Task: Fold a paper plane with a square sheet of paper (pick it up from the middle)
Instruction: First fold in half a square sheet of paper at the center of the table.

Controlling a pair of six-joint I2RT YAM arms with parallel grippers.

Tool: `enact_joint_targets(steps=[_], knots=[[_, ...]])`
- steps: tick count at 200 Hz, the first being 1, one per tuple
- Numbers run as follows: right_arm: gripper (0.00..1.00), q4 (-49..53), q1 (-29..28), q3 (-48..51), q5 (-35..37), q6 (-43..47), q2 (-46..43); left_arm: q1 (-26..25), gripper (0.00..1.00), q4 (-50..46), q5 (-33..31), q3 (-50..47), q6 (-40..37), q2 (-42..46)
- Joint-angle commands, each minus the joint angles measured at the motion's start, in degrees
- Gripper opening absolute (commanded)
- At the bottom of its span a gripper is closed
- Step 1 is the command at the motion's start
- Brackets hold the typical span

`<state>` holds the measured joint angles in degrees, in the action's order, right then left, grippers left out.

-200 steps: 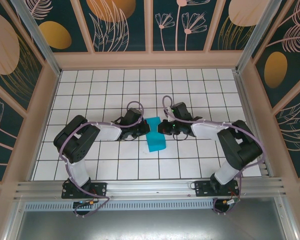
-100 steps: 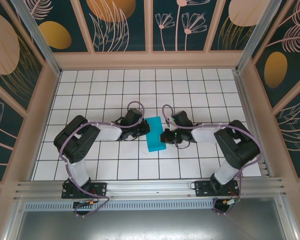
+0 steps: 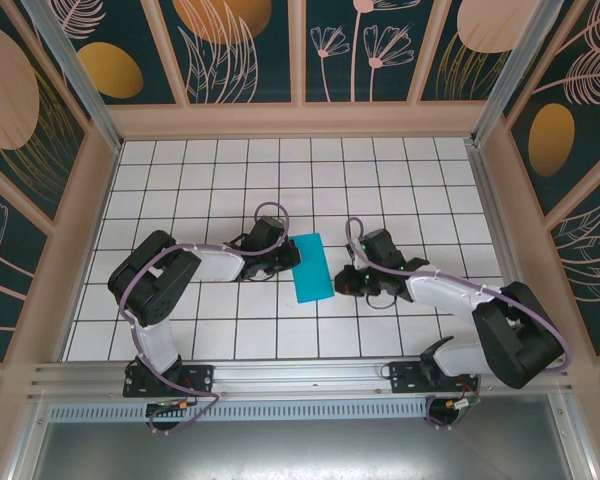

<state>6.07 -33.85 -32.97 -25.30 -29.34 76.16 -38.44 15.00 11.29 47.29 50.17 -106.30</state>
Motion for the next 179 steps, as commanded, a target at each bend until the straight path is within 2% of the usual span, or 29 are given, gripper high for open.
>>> enact_joint_targets(steps=[1,51,103,139,179], knots=[[0.00,-3.6,0.2,-4.7,0.5,-1.7,3.9,1.4,0.00,-14.9,-13.0,-3.5,-2.1,-7.6],[0.00,-6.0,0.1,-12.2,-0.4,0.2,16.2,1.3,0.00,-16.6,-13.7,-1.3,-3.8,-6.6],[0.00,-5.2,-0.9,-11.1,-1.6,0.5,20.5,1.3,0.00,-16.1,-13.7,-2.0,-3.2,-6.1],[0.00,-3.9,-2.1,-4.5,-1.2,-0.7,18.0,1.3,0.00,-16.8,-14.8,-1.7,-3.6,-5.7],[0.00,-4.7,-4.4,8.5,-1.6,-7.9,6.0,1.3,0.00,-16.0,-15.1,-0.8,-6.7,-5.1]])
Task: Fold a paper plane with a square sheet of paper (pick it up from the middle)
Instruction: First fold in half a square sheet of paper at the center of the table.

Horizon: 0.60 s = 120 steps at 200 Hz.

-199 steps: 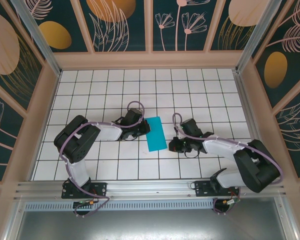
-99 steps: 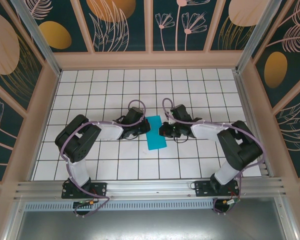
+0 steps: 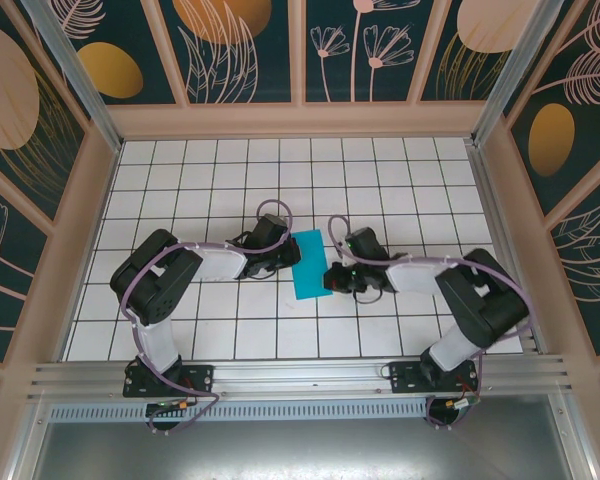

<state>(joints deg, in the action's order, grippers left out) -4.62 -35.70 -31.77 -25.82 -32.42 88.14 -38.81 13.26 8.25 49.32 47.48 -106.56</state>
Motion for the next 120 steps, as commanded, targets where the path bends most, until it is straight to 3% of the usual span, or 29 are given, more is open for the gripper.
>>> enact_joint_targets(steps=[1,41,92,120], knots=[[0.00,6.1,-2.6,7.5,-0.9,-4.9,-6.3,1.7,0.00,-14.2,-12.0,-2.8,-4.1,-4.8],[0.00,9.6,-2.6,1.6,5.8,-6.0,-15.0,1.7,0.00,-12.7,-10.2,0.4,-11.5,-4.1],[0.00,7.7,-1.4,-10.4,11.2,-6.1,-3.6,1.8,0.00,-12.6,-5.1,5.3,-17.2,3.7],[0.00,5.9,-1.6,-13.3,11.0,-7.0,3.7,2.7,0.21,-12.4,-5.2,5.2,-13.6,10.6]])
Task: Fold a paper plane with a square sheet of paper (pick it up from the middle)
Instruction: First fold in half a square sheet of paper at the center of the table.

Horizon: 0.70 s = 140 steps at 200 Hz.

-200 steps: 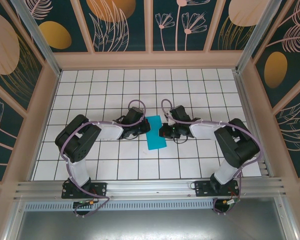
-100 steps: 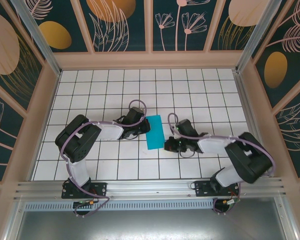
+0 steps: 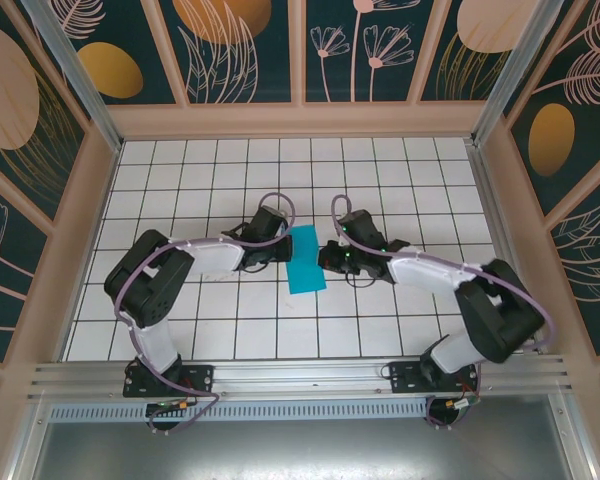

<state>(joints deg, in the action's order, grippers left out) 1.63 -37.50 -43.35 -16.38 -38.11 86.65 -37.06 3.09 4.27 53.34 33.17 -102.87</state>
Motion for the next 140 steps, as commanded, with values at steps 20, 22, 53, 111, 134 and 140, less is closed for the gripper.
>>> enact_joint_targets(steps=[20,22,53,111,134,140], knots=[[0.00,-0.3,0.0,-2.9,1.1,-1.6,8.4,2.2,0.40,-2.9,-3.0,-0.3,4.7,11.1],[0.00,-0.3,-0.1,-2.9,1.2,-1.7,8.6,2.4,0.41,-3.0,-3.1,-0.4,5.1,11.5],[0.00,0.2,-0.6,-1.6,1.7,-4.0,9.4,4.7,0.50,-3.9,-4.7,-4.2,11.7,16.3],[0.00,-1.9,-6.4,2.7,1.1,-16.4,9.2,4.9,0.63,-3.1,-5.7,-11.0,18.6,23.9],[0.00,-7.4,-9.4,1.2,-1.4,-19.1,10.1,5.0,0.66,-3.0,-5.8,-13.5,20.3,26.5],[0.00,-8.1,-10.0,0.0,-1.8,-18.6,10.6,4.9,0.66,-2.8,-5.6,-14.1,20.6,27.2]])
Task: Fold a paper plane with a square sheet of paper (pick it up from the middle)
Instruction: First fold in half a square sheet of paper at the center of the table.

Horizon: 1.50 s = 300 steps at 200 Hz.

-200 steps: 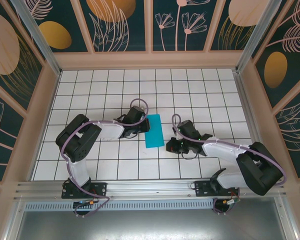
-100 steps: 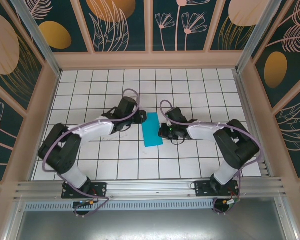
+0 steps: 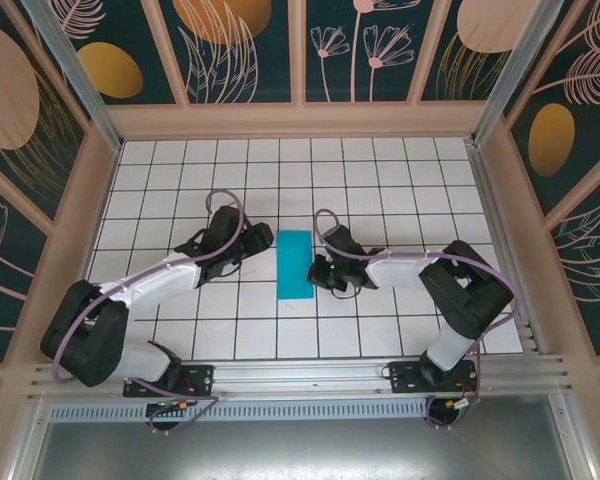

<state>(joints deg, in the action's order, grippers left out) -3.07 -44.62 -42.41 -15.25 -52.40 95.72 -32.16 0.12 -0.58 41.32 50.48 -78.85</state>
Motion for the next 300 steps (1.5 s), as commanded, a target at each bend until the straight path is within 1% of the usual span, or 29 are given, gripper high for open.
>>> enact_joint_targets(steps=[1,22,33,52,64,84,106,126,145,167,180,198,243,274,300], knots=[[0.00,-3.3,-3.0,-1.2,-3.0,-4.3,1.6,0.0,0.66,0.2,-0.6,-2.1,3.4,3.3],[0.00,-3.3,-3.0,-4.1,-2.4,-1.2,2.0,0.1,0.63,1.4,1.8,-3.7,3.3,4.7],[0.00,-2.5,-2.1,-4.4,-1.0,0.9,0.8,0.0,0.56,2.7,4.4,-4.5,3.3,5.1],[0.00,-3.4,0.1,-3.6,-1.6,5.0,-1.1,-0.3,0.45,6.2,9.4,-6.1,3.6,5.2],[0.00,-4.4,1.8,-3.1,-3.4,7.8,-1.5,-1.0,0.39,8.0,11.4,-6.5,3.9,5.0],[0.00,-6.5,5.4,-2.2,-7.9,11.6,-0.6,-2.6,0.29,8.6,12.1,-6.0,3.8,4.0],[0.00,-7.4,8.6,-2.1,-10.7,15.8,0.9,-4.6,0.22,8.5,12.8,-4.2,3.3,2.7],[0.00,-6.0,10.9,-4.2,-13.1,19.5,3.8,-5.9,0.18,7.2,12.1,-2.1,3.0,1.6],[0.00,-4.8,11.2,-6.6,-15.0,21.9,6.8,-6.7,0.15,7.1,12.4,-1.1,3.3,0.4],[0.00,-4.7,11.2,-7.9,-16.5,22.7,8.7,-7.7,0.11,7.3,13.5,0.1,3.4,-1.8],[0.00,-4.9,11.2,-7.8,-16.6,22.8,8.8,-8.3,0.06,8.2,14.2,0.5,3.6,-3.3],[0.00,-4.3,11.3,-7.9,-16.3,23.2,8.9,-9.4,0.03,9.4,14.6,0.9,4.1,-5.6],[0.00,-2.2,11.3,-8.9,-15.4,23.9,10.0,-12.1,0.00,9.7,14.9,3.8,4.3,-12.4],[0.00,-2.2,11.2,-8.6,-16.4,24.0,10.2,-12.6,0.00,10.2,14.4,4.6,4.5,-16.2],[0.00,-0.7,10.9,-8.4,-14.9,24.4,9.3,-12.7,0.00,9.7,13.2,4.8,4.1,-18.6]])
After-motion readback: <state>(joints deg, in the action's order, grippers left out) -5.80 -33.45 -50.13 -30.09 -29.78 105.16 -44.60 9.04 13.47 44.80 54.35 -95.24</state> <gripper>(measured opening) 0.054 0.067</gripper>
